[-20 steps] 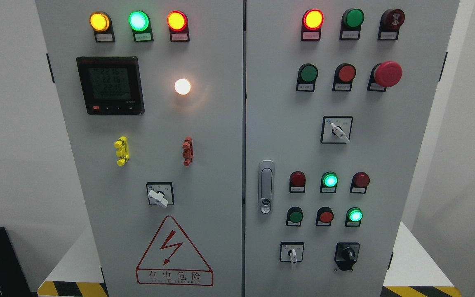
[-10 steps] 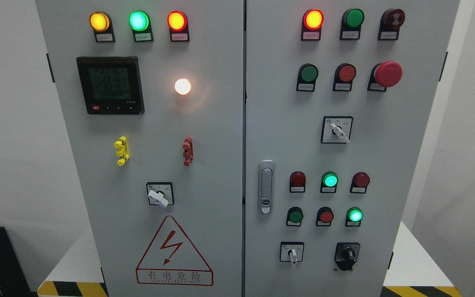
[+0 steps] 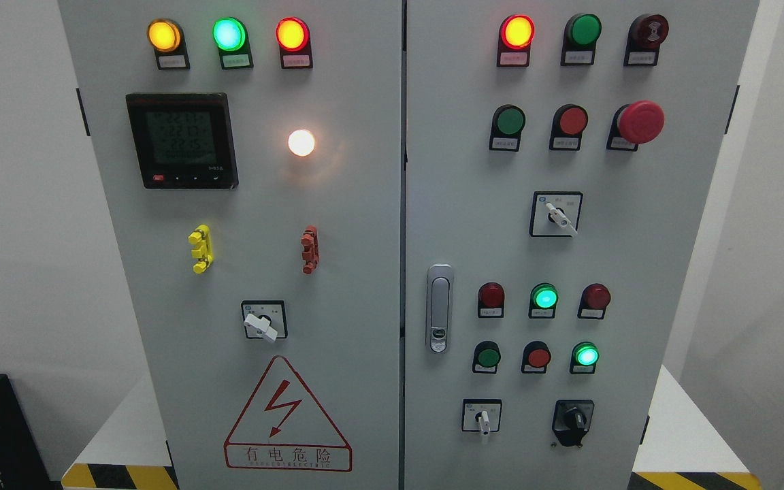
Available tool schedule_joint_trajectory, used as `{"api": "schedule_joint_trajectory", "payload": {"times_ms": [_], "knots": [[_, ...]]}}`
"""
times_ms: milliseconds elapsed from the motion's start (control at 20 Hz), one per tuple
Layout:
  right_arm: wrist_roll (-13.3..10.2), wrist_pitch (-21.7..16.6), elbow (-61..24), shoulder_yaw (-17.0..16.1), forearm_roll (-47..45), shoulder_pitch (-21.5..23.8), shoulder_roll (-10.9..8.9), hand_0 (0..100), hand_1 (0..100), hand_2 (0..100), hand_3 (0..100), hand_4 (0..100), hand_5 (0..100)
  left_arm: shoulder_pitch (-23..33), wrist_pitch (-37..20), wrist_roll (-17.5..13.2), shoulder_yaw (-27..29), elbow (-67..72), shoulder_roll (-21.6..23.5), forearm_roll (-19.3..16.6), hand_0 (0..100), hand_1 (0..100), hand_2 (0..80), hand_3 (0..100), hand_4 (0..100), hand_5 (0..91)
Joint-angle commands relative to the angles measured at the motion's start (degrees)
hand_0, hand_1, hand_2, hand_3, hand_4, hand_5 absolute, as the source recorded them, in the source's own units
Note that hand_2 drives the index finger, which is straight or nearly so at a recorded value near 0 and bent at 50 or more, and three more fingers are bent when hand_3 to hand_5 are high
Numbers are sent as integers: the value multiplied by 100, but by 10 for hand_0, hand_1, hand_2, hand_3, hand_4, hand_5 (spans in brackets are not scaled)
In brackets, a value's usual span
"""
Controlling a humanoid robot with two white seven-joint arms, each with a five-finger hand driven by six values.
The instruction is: Flip black knob to close circuit
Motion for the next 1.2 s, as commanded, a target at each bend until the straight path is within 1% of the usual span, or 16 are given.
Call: {"api": "schedule_joint_trajectory", "payload": {"times_ms": [0, 150, 250, 450, 600, 650, 800, 850, 950, 1050, 1150], "knots": [[-118, 4, -1651, -184, 63, -78, 19, 0, 56, 779, 939, 727, 744, 0, 4, -21, -123, 123, 0, -123, 120, 556, 0, 0, 0, 0], [-136, 48, -2134, -184, 72, -78, 19, 0, 70, 785, 949, 737, 761, 0, 4, -21, -114, 123, 0, -114, 120, 556, 0, 0, 0, 0], [-180, 153, -2442, -192, 194, -78, 19, 0, 76, 787, 952, 742, 773, 0, -5, -21, -123, 123, 0, -123, 120, 556, 0, 0, 0, 0], [-119, 373, -3057, -201, 554, -95, 27, 0, 75, 794, 959, 751, 780, 0, 4, -21, -114, 123, 0, -123, 120, 556, 0, 0, 0, 0], [22, 399, -3532, -262, 1073, -104, 27, 0, 77, 795, 965, 759, 782, 0, -5, -21, -114, 123, 0, -123, 120, 556, 0, 0, 0, 0], [92, 504, -3690, -271, 1239, -113, 27, 0, 79, 796, 967, 761, 783, 0, -5, -21, -123, 123, 0, -123, 120, 556, 0, 0, 0, 0], [346, 1065, -4235, -263, 1583, -165, 27, 0, 82, 798, 970, 763, 785, 0, 4, -12, -123, 123, 0, -114, 120, 556, 0, 0, 0, 0], [400, 1224, -4367, -254, 1688, -209, 27, 0, 82, 797, 971, 763, 786, 0, -5, -21, -123, 123, 0, -114, 120, 556, 0, 0, 0, 0], [470, 1348, -4491, -271, 2013, -288, 27, 0, 81, 800, 973, 764, 789, 0, -5, -21, -114, 123, 0, -123, 120, 556, 0, 0, 0, 0], [663, 1375, -4622, -271, 2172, -341, 27, 0, 81, 800, 974, 766, 791, 0, 4, -21, -123, 123, 0, -114, 120, 556, 0, 0, 0, 0], [699, 1541, -4702, -271, 2365, -420, 27, 0, 83, 801, 974, 768, 795, 0, 4, -21, -114, 123, 0, -123, 120, 556, 0, 0, 0, 0]]}}
